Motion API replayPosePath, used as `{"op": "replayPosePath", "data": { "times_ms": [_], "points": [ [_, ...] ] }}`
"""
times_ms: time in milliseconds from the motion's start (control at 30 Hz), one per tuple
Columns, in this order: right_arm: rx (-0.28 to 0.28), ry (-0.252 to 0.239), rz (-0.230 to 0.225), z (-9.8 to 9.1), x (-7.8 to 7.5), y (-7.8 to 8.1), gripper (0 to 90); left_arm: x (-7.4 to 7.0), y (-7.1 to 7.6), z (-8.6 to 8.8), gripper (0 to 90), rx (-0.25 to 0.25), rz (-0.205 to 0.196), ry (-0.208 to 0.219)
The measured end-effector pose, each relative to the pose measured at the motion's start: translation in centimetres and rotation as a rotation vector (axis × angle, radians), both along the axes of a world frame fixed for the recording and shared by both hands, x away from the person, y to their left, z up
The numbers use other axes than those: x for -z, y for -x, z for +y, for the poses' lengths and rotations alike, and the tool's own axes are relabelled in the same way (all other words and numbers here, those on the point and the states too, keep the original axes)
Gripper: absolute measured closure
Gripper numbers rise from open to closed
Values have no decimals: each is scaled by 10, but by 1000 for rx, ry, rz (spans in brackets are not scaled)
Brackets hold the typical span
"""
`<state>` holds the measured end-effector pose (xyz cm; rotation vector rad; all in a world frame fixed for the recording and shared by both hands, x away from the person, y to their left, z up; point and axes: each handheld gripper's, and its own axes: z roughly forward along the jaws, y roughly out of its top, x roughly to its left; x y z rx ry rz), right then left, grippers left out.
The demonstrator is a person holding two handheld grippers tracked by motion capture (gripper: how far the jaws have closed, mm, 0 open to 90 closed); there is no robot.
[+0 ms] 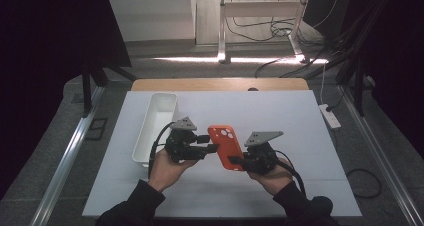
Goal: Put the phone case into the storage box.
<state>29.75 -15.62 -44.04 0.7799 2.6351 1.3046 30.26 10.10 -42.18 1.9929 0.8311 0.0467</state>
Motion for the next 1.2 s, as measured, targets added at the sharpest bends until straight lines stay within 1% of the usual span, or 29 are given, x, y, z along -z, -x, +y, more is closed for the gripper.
{"op": "replayPosePath", "data": {
  "times_ms": [33,100,200,267,300,367,433,467,533,667,733,867,933,967,1000,1033,1067,1100,1133,1167,1200],
  "points": [
    [-1,1,0,0,0,0,849,0,0,2,603,2,3,14],
    [-3,6,-5,1,1,1,850,0,-1,4,687,5,12,35],
    [1,7,-6,2,1,1,849,1,-2,6,790,14,45,43],
    [5,11,-9,2,1,1,850,2,-3,6,828,4,59,41],
    [6,14,-9,2,2,1,849,3,-3,6,859,2,67,47],
    [4,17,-4,2,2,1,849,3,-4,7,884,-6,85,62],
    [4,18,-4,2,2,1,849,4,-4,7,890,-9,90,63],
    [6,27,-3,3,3,1,848,4,-4,7,892,-13,93,58],
    [9,30,-2,3,4,0,848,4,-3,7,893,-23,99,62],
    [15,27,-7,3,5,0,842,5,-4,7,894,-30,114,82],
    [16,25,-4,3,6,-1,835,5,-3,7,895,-34,119,102],
    [15,24,-8,4,7,-1,813,5,-3,6,895,-43,120,109],
    [19,9,-5,4,7,-1,765,6,-3,5,895,-49,119,102],
    [19,9,-5,4,7,-1,765,6,-3,5,895,-49,119,102],
    [28,9,-7,4,7,-1,710,6,-3,5,895,-53,123,107],
    [29,8,-6,4,7,-1,684,6,-3,4,895,-56,123,103],
    [29,8,-6,4,7,-1,684,6,-3,4,895,-56,123,103],
    [35,6,-7,5,8,-1,618,6,-2,3,895,-60,122,101],
    [36,5,-9,5,8,-1,589,6,-2,3,895,-60,122,97],
    [36,5,-9,5,8,-1,589,6,-2,2,895,-61,122,95],
    [37,6,-12,6,8,-1,549,6,-2,2,895,-62,123,96]
  ]
}}
